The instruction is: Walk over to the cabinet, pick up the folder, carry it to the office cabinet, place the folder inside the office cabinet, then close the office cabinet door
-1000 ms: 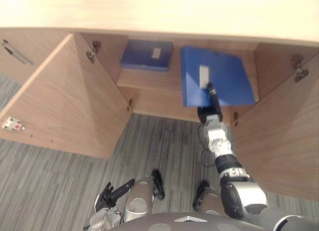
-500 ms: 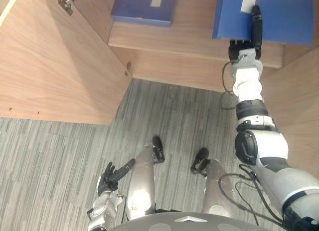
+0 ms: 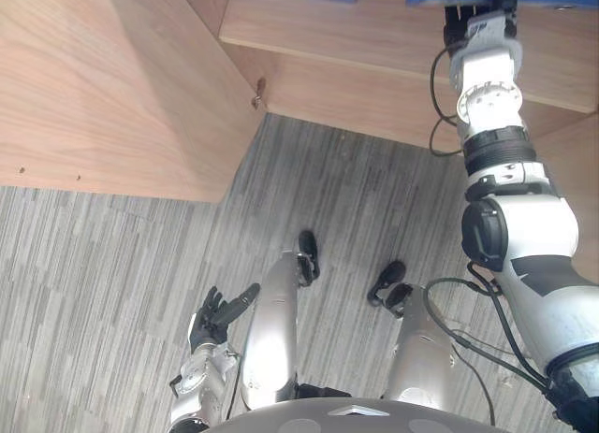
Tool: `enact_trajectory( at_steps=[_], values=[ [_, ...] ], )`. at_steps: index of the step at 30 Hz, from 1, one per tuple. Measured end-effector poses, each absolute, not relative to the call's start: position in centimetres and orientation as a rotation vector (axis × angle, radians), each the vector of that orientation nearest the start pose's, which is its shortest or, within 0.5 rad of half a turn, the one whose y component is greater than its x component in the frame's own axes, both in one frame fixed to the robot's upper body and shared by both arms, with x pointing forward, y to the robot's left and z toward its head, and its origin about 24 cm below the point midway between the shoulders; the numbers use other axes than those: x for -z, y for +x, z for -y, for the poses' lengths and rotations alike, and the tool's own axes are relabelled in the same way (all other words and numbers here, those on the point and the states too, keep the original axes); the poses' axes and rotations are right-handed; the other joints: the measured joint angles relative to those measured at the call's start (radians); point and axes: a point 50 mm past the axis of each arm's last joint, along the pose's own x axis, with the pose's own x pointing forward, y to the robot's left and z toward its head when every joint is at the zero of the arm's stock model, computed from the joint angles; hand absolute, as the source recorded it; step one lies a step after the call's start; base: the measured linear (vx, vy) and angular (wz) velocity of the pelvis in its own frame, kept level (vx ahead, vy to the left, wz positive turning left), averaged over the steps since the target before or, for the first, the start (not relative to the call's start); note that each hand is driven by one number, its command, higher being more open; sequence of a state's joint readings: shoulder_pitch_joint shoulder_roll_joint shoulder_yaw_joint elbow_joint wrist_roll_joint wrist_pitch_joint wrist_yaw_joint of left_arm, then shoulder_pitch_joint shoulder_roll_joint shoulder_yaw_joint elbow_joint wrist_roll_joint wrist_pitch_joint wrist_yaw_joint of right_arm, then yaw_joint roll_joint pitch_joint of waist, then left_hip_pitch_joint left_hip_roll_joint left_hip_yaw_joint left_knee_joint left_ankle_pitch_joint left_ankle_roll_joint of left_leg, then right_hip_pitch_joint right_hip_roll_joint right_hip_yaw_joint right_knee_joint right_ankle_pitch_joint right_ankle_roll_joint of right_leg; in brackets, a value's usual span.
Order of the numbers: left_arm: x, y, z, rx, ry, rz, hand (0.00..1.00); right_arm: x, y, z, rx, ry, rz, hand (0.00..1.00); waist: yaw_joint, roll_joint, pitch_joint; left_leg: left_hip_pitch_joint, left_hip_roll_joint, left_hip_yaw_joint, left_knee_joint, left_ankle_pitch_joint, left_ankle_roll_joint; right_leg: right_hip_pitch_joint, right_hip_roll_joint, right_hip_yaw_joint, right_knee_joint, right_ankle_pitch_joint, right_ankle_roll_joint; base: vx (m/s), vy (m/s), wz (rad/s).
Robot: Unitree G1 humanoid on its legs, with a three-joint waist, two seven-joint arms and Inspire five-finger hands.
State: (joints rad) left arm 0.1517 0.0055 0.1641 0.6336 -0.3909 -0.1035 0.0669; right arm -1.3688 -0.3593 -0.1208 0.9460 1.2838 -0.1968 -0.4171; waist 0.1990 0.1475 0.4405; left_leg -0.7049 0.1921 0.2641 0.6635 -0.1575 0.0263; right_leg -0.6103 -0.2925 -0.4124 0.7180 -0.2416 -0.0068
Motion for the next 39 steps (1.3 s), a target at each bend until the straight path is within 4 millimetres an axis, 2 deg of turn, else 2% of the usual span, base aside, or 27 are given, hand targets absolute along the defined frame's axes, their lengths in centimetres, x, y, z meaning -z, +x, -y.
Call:
enact_trajectory(
  at_steps=[3,8,9,13,16,22,23,27,30,34,39],
  values=[
    [11.3,14.7,-19.5,-0.435,-0.367,-0.645,1.0,-32.1,40.9,20.7,0.277,1.271,0.383,0.0,0.003,0.001,0.0,-0.028,-0.007,-0.015,0.008,0.003,0.001,-0.018,-0.011,-0.013,0.017,-0.009,-0.002,-0.01,-0.019,0.14],
    [11.0,15.0,-19.3,-0.423,-0.364,-0.634,1.0,-32.4,40.2,23.1,0.343,1.372,0.439,0.0,0.019,0.003,0.001,-0.058,-0.018,-0.028,0.016,0.006,0.003,-0.04,-0.025,-0.024,0.041,-0.022,-0.002,0.0,-0.01,0.13],
    [11.0,15.0,-19.3,-0.423,-0.364,-0.637,1.0,-32.3,40.1,23.7,0.365,1.41,0.447,0.0,0.016,0.004,0.002,-0.059,-0.029,-0.03,0.018,0.006,0.003,-0.043,-0.039,-0.024,0.059,-0.032,0.0,0.01,-0.011,0.15],
    [11.1,15.0,-19.4,-0.431,-0.363,-0.641,1.0,-32.8,39.3,25.1,0.396,1.502,0.504,0.0,0.015,0.015,0.007,-0.08,-0.031,-0.048,0.035,0.005,0.003,-0.054,-0.04,-0.029,0.076,-0.042,0.001,0.0,-0.017,0.1],
    [11.2,14.8,-19.5,-0.444,-0.361,-0.653,1.0,-32.8,38.7,26.6,0.437,1.524,0.532,0.0,0.017,0.015,0.007,-0.092,-0.033,-0.051,0.051,0.004,0.002,-0.065,-0.053,-0.029,0.103,-0.053,-0.002,-0.02,-0.013,0.08],
    [12.1,13.8,-19.9,-0.492,-0.371,-0.699,1.0,-31.2,38.9,27.2,0.471,1.455,0.49,0.0,-0.002,0.015,0.007,-0.09,-0.031,-0.052,0.048,0.005,0.002,-0.065,-0.048,-0.025,0.1,-0.053,-0.003,-0.02,-0.015,-0.01],
    [12.2,13.7,-19.9,-0.497,-0.372,-0.705,1.0,-30.8,39.0,27.3,0.476,1.407,0.474,1.0,-0.007,0.016,0.007,-0.089,-0.029,-0.051,0.047,0.006,0.001,-0.065,-0.047,-0.024,0.099,-0.053,-0.003,0.0,0.0,0.0],
    [12.4,13.5,-19.9,-0.495,-0.376,-0.717,1.0,-30.9,39.3,26.9,0.467,1.298,0.445,1.0,-0.013,0.016,0.006,-0.084,-0.028,-0.048,0.04,0.009,-0.002,-0.065,-0.044,-0.022,0.097,-0.052,-0.003,0.0,-0.008,0.0],
    [12.4,13.4,-19.8,-0.495,-0.376,-0.72,1.0,-31.1,39.5,26.6,0.447,1.104,0.442,1.0,-0.013,0.017,0.005,-0.066,-0.027,-0.043,0.029,0.016,-0.005,-0.056,-0.044,-0.02,0.097,-0.052,-0.003,0.01,-0.039,-0.01],
    [12.7,13.1,-19.7,-0.487,-0.381,-0.734,1.0,-31.8,39.7,26.0,0.374,0.939,0.457,1.0,-0.015,0.019,0.004,-0.043,-0.025,-0.043,0.015,0.02,-0.01,-0.037,-0.038,-0.018,0.091,-0.052,-0.003,-0.01,-0.04,-0.02],
    [12.7,13.1,-19.7,-0.482,-0.384,-0.737,1.0,-32.1,39.7,25.9,0.348,0.87,0.461,1.0,-0.019,0.019,0.003,-0.027,-0.026,-0.04,-0.006,0.035,-0.012,-0.026,-0.034,-0.019,0.076,-0.045,-0.008,-0.01,-0.006,0.0]
  ],
)
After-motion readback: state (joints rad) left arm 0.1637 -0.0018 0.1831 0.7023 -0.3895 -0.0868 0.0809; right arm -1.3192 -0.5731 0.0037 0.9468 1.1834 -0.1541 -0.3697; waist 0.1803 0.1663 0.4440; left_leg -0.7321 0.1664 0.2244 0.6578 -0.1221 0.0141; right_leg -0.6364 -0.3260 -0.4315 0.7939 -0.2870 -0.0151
